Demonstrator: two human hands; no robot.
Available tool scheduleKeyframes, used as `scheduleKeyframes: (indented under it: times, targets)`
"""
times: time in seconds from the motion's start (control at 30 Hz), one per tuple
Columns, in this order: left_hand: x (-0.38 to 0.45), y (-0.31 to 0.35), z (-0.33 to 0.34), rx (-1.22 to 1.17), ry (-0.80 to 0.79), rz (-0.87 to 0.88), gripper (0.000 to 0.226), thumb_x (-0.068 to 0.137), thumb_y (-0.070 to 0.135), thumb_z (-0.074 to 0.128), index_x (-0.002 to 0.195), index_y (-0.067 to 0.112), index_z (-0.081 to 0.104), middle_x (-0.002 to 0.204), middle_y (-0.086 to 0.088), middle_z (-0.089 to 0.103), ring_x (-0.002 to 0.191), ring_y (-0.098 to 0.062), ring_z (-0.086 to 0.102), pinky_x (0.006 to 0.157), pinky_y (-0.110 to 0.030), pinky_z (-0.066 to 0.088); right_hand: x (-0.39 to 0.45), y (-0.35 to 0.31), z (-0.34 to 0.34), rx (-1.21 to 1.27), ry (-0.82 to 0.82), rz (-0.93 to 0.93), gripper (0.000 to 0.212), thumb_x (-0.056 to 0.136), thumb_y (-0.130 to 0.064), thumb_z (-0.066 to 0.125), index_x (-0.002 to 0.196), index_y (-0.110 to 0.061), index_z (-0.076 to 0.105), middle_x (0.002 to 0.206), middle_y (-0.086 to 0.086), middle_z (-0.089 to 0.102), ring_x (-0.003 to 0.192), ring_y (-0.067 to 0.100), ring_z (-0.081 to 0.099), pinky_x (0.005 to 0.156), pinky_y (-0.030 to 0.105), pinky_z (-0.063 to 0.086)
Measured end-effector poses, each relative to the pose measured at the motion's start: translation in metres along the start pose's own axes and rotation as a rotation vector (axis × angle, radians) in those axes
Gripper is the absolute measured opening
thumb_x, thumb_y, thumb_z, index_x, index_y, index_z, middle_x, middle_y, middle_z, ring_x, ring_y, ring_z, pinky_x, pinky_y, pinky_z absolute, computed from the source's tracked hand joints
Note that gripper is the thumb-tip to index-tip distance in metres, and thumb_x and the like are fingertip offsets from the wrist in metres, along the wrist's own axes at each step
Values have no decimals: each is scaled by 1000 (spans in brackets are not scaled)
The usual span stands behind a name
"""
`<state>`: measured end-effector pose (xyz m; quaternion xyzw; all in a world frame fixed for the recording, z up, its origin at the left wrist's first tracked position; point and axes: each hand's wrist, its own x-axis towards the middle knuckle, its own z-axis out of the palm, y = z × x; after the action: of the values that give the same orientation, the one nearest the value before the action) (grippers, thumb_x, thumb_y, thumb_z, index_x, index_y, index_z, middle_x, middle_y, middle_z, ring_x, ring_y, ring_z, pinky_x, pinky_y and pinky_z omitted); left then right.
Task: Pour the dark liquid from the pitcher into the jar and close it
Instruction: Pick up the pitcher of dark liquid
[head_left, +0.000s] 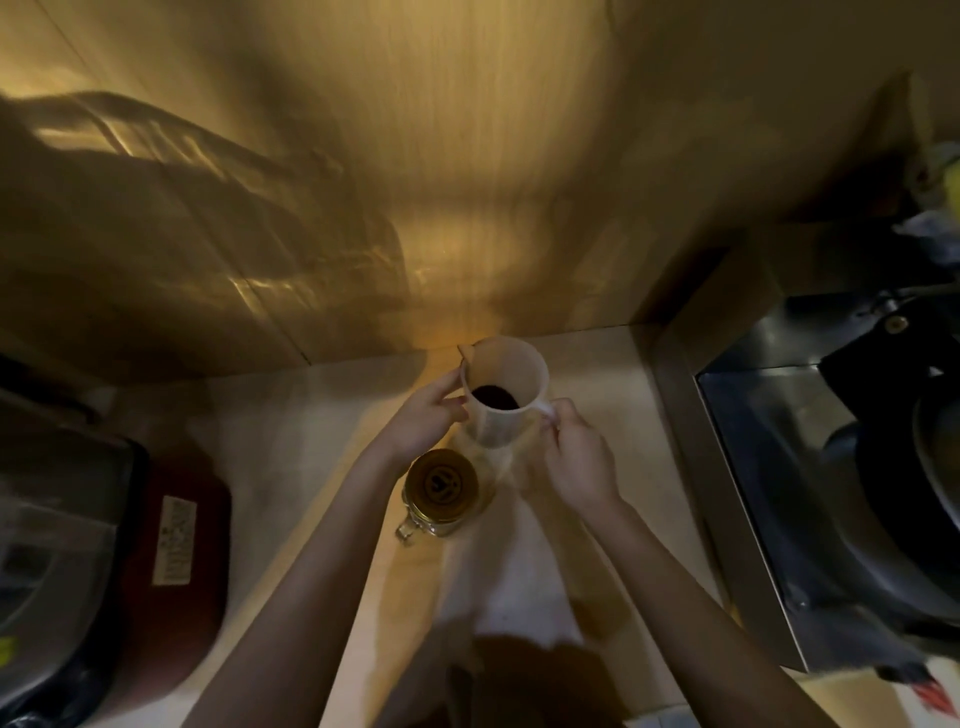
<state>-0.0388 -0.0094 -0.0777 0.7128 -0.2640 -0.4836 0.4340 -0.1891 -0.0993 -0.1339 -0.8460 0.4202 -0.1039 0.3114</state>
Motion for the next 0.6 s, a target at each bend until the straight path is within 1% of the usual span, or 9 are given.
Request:
scheduleKeyframes:
  times: [0.1, 0.17, 0.23, 0.33, 0.43, 0.5, 0.53, 0.57, 0.6]
  targets:
    - [-12, 10, 12, 13, 44, 76, 61, 84, -2, 43, 138, 25, 34, 122, 11, 47, 113, -6, 46, 91, -25, 34, -12, 1, -18, 46, 60, -53, 9, 99, -17, 39, 94, -16, 47, 76, 4, 59, 69, 24, 58, 56, 32, 40]
    - [-22, 12, 23, -5, 67, 114, 59, 84, 3, 47, 137, 28, 37, 123, 11, 50, 117, -8, 47, 88, -24, 38, -25, 3, -30, 89, 66, -89, 12, 99, -17, 40, 89, -22, 43, 72, -2, 55, 63, 18, 56, 54, 32, 41]
    - [-32, 9, 36, -13, 81, 157, 57, 84, 11, 51, 137, 30, 39, 125, 13, 51, 119, -8, 48, 86, -20, 42, -39, 8, -39, 127, 82, -116, 14, 98, -14, 42, 87, -22, 42, 71, -3, 54, 62, 17, 55, 53, 31, 42]
    - [-48, 1, 57, -19, 68, 193, 55, 85, 15, 52, 136, 32, 40, 128, 14, 51, 117, -5, 49, 85, -15, 41, -66, 25, -45, 138, 145, -103, 10, 98, -12, 43, 88, -15, 45, 71, 1, 55, 62, 18, 55, 54, 35, 44]
    - [-61, -17, 80, -9, 4, 197, 54, 83, 16, 54, 135, 29, 43, 130, 10, 54, 119, -7, 50, 93, -20, 44, -95, 47, -40, 117, 173, -60, 10, 96, -9, 45, 88, -14, 47, 70, 2, 54, 60, 19, 54, 52, 36, 45]
    - [-69, -33, 95, -102, -61, 160, 56, 83, 5, 53, 134, 22, 42, 123, 12, 55, 112, -3, 52, 86, -12, 45, -114, 61, -33, 88, 160, -36, 8, 95, -6, 47, 90, -12, 49, 71, 0, 52, 60, 16, 52, 51, 31, 41]
    - [-72, -41, 101, -103, -79, 135, 57, 82, 1, 53, 132, 25, 40, 118, 15, 54, 107, 2, 52, 83, -8, 44, -124, 66, -29, 82, 141, -17, 9, 95, -6, 47, 91, -13, 49, 72, -2, 52, 60, 14, 51, 52, 28, 39]
    - [-74, -48, 106, -94, -83, 119, 59, 79, 2, 54, 130, 30, 39, 117, 16, 55, 106, 4, 52, 83, -8, 44, -132, 71, -26, 84, 117, 9, 9, 96, -7, 46, 92, -15, 49, 73, -3, 51, 61, 13, 51, 54, 27, 38]
    - [-76, -56, 111, -77, -74, 109, 61, 76, 7, 56, 128, 33, 39, 119, 13, 56, 109, 0, 53, 89, -12, 43, -139, 74, -24, 90, 90, 36, 9, 96, -9, 46, 92, -16, 48, 73, -4, 50, 62, 13, 52, 55, 27, 38]
